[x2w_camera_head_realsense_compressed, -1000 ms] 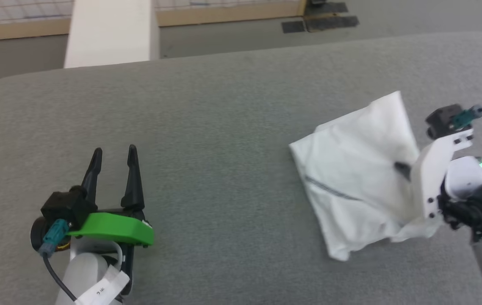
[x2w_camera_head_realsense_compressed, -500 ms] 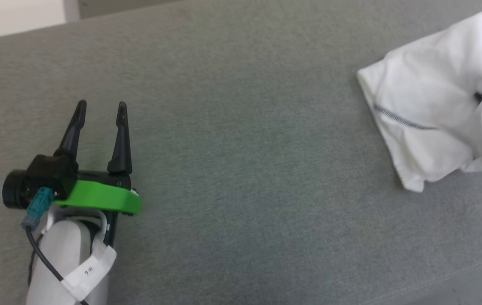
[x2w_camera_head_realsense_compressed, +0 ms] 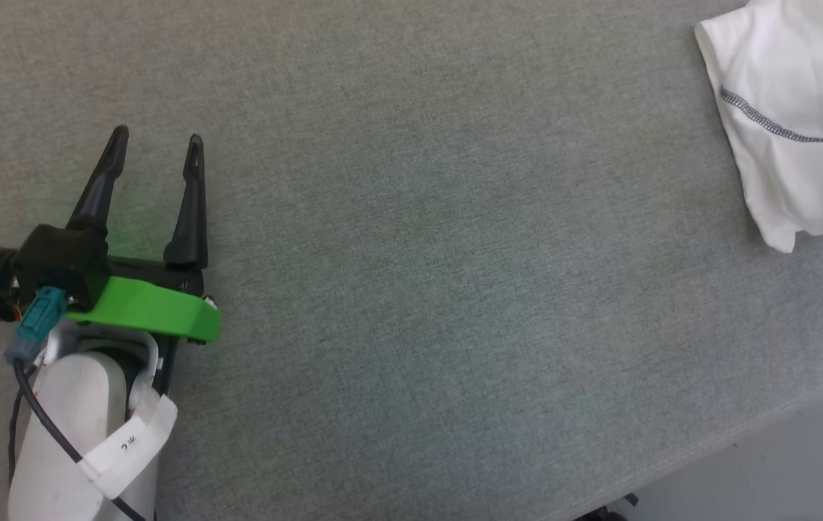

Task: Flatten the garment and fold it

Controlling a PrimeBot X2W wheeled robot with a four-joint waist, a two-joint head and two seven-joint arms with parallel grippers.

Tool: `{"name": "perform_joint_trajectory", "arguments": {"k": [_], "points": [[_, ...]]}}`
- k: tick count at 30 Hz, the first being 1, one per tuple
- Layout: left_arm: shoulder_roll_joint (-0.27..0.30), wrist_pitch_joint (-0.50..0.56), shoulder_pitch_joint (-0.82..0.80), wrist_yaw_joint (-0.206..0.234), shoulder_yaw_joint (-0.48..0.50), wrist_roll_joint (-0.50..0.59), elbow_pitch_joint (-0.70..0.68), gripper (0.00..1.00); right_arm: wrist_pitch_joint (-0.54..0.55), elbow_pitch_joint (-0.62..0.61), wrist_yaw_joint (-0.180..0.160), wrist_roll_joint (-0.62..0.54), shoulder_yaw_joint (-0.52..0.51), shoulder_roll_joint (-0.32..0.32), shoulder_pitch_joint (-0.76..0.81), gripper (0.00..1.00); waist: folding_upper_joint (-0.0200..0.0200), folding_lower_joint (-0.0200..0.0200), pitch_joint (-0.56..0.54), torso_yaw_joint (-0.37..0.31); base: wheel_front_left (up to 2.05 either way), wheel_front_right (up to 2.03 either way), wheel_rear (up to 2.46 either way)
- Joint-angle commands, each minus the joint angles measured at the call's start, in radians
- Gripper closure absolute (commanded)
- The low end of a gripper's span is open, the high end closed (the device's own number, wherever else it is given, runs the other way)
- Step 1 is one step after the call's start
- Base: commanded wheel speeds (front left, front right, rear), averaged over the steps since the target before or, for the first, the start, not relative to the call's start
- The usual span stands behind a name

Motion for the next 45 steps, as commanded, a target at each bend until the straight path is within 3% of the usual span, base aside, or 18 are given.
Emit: {"name": "perform_joint_trajectory", "arguments": {"k": [1,10,11,12,13,14,19,25,34,40,45], "points": [[0.010,0.003,-0.023,-0.004,-0.004,0.009,-0.010,0.00,-0.023,0.012,-0.002,-0.017,-0.016,0.012,-0.022,1.00,-0.0001,-0.0001,0.022,-0.004,0.00,0.00,0.00],[0.018,0.012,-0.027,0.005,-0.009,0.003,-0.030,0.00,-0.108,0.084,-0.002,-0.116,-0.114,0.045,-0.064,1.00,-0.0001,-0.0001,0.030,0.028,0.00,0.00,0.00],[0.017,0.010,-0.025,0.006,-0.009,0.002,-0.028,0.00,-0.106,0.092,-0.002,-0.126,-0.130,0.047,-0.064,0.77,-0.0001,-0.0001,0.026,0.031,0.00,0.00,0.00],[0.016,0.007,-0.021,0.006,-0.010,0.000,-0.025,0.00,-0.102,0.102,-0.002,-0.137,-0.146,0.050,-0.064,0.37,-0.0001,-0.0001,0.019,0.035,0.00,0.00,0.00],[0.014,0.004,-0.018,0.008,-0.010,-0.002,-0.021,0.00,-0.103,0.108,-0.002,-0.144,-0.161,0.052,-0.063,0.08,-0.0001,-0.0001,0.012,0.038,0.00,0.00,0.00],[0.012,-0.001,-0.015,0.009,-0.011,-0.005,-0.016,0.00,-0.103,0.112,-0.002,-0.155,-0.178,0.054,-0.059,0.00,-0.0001,-0.0001,0.001,0.043,0.00,0.00,0.00],[-0.015,-0.040,0.005,0.016,-0.022,-0.022,0.030,0.00,-0.131,0.102,-0.002,-0.157,-0.255,0.065,-0.017,0.00,-0.0001,-0.0001,-0.075,0.076,0.00,0.00,0.00],[-0.054,-0.094,0.058,0.023,-0.022,-0.056,0.113,0.00,-0.242,0.013,-0.002,-0.047,-0.272,0.098,0.098,0.00,-0.0001,-0.0001,-0.212,0.113,0.00,0.00,0.00],[-0.107,-0.129,0.116,0.027,-0.032,-0.096,0.186,0.00,-0.416,-0.295,-0.002,0.201,-0.218,0.172,0.362,0.00,-0.0001,-0.0001,-0.355,0.210,0.00,0.00,0.00],[-0.130,-0.135,0.122,0.029,-0.035,-0.124,0.231,0.00,-0.467,-0.512,-0.002,0.284,-0.176,0.219,0.509,0.00,-0.0001,-0.0001,-0.409,0.277,0.00,0.00,0.00],[-0.144,-0.136,0.128,0.039,-0.036,-0.130,0.254,0.00,-0.485,-0.613,-0.002,0.297,-0.144,0.254,0.595,0.00,-0.0001,-0.0001,-0.446,0.319,0.00,0.00,0.00]]}}
